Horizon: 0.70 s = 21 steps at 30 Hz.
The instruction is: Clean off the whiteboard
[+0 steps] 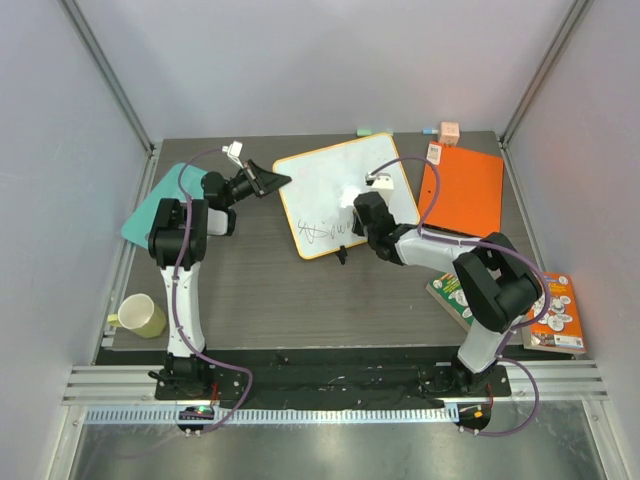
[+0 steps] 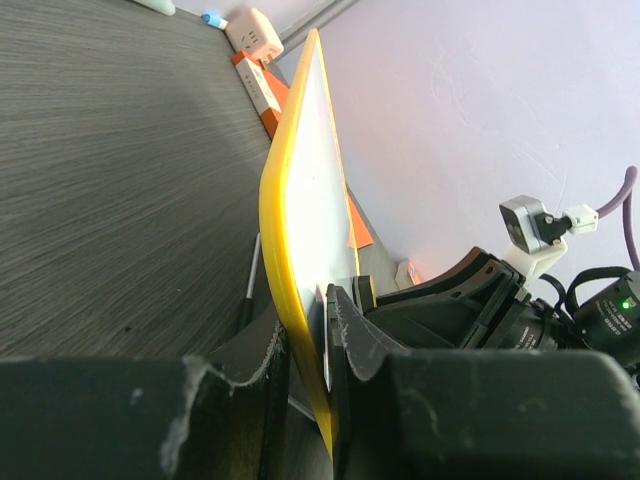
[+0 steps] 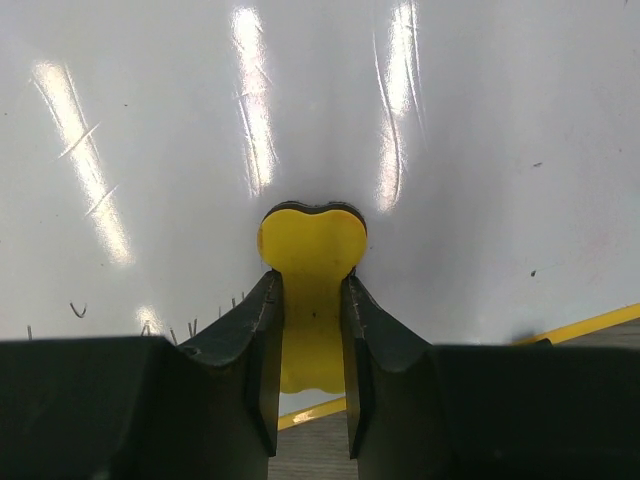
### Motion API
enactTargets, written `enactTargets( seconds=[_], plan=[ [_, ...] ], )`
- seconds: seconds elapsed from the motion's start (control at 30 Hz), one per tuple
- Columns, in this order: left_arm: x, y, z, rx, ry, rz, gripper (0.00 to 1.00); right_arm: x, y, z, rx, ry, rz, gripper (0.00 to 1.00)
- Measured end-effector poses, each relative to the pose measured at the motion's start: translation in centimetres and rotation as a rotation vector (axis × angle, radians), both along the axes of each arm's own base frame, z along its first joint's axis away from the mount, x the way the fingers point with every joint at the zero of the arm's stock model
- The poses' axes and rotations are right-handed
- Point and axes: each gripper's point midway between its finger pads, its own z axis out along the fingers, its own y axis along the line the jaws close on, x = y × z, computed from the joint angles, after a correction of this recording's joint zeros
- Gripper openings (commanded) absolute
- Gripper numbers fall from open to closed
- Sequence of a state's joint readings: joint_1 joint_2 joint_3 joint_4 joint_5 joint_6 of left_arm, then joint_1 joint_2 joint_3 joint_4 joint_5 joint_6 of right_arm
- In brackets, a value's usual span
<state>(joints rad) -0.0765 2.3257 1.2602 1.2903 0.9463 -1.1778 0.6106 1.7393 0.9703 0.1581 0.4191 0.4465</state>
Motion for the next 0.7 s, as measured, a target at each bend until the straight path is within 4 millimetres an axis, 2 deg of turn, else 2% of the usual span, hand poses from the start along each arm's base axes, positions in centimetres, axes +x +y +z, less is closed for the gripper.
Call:
enactTargets(
  seconds=[0.37, 0.7],
  plan=[
    [0.1, 0.1, 0.1, -0.001, -0.003, 0.003, 0.00, 0.1, 0.9, 0.2, -0.076, 0.007, 0.003, 0.01],
    [0.2, 0.1, 0.2, -0.001, -0.004, 0.004, 0.00, -1.3, 6.3, 0.4, -0.062, 0.014, 0.110, 0.01]
  ],
)
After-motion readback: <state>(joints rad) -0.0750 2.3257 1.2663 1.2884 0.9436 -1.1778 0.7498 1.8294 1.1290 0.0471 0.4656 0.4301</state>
